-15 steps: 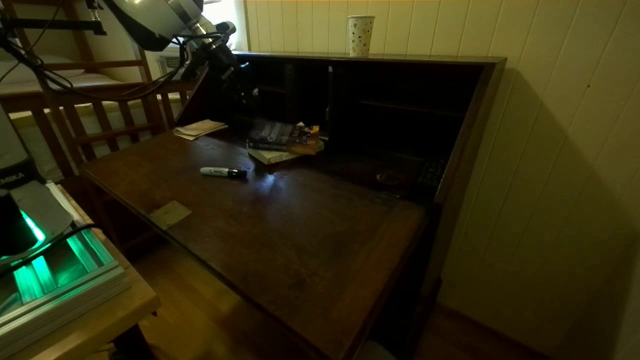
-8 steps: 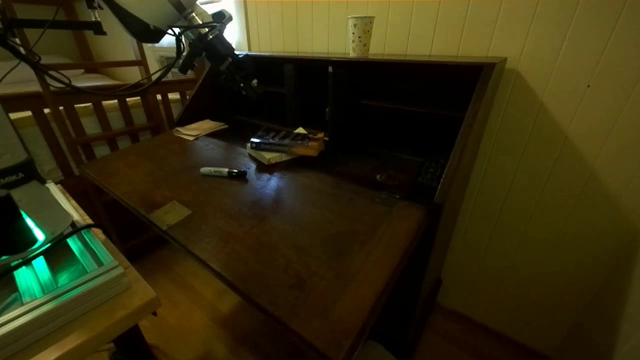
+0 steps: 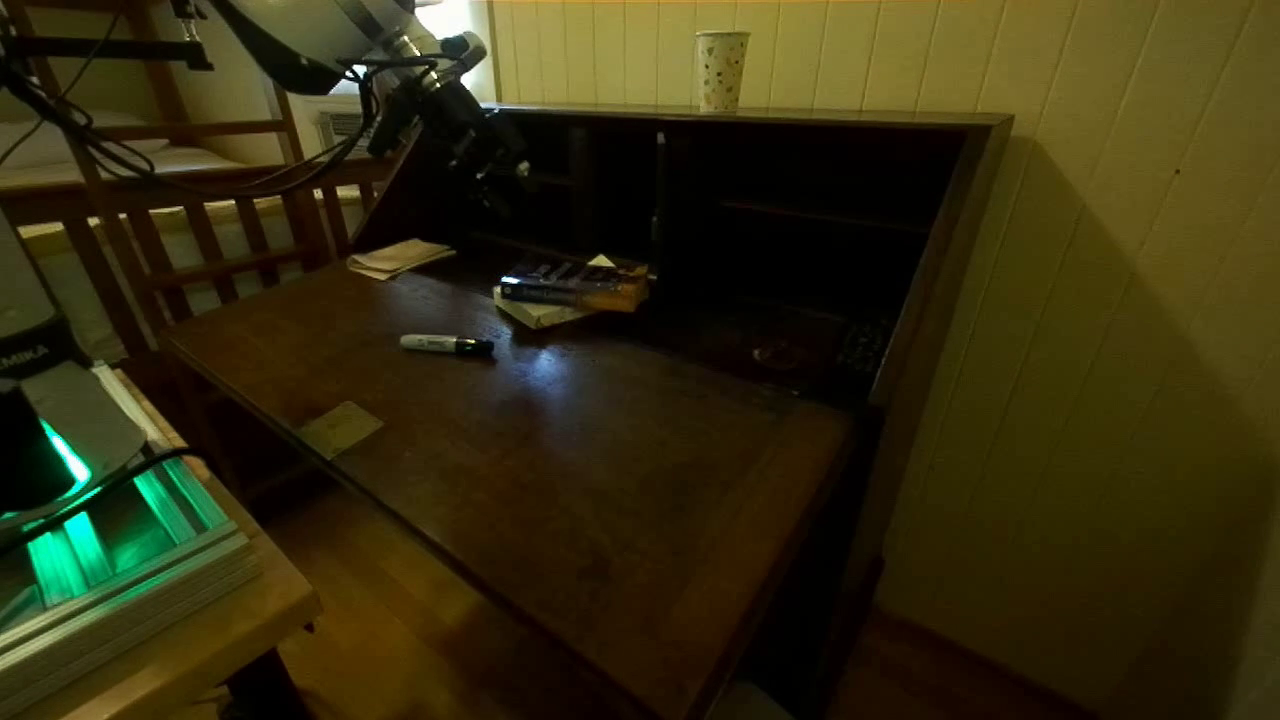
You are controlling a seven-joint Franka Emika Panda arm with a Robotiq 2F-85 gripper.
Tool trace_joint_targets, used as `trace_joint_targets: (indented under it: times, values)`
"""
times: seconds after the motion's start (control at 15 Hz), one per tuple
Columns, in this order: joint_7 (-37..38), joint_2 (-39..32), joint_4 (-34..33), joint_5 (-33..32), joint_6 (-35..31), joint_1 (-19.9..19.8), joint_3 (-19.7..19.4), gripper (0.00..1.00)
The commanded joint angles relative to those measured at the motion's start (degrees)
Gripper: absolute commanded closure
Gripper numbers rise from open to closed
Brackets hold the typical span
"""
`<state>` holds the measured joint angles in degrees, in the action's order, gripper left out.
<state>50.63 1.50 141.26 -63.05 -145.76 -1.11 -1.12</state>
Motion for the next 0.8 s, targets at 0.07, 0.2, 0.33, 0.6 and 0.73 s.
trace_joint_targets:
  times: [0.07, 0.2, 0.33, 0.6, 0.73]
  values:
    - [-3.25, -6.42, -4.17, 3.89, 7.93, 1.21, 1.26, 0.0]
    - [-2.99, -9.09, -6.4, 3.92, 12.77, 2.18, 1.84, 0.0]
    - [-2.79, -11.78, -8.87, 3.35, 16.87, 3.1, 2.23, 0.0]
    - [-3.29, -15.92, -13.77, 2.97, 22.58, 4.97, 3.09, 0.0]
    - [-3.2, -17.81, -15.76, 2.37, 24.17, 5.86, 3.41, 0.0]
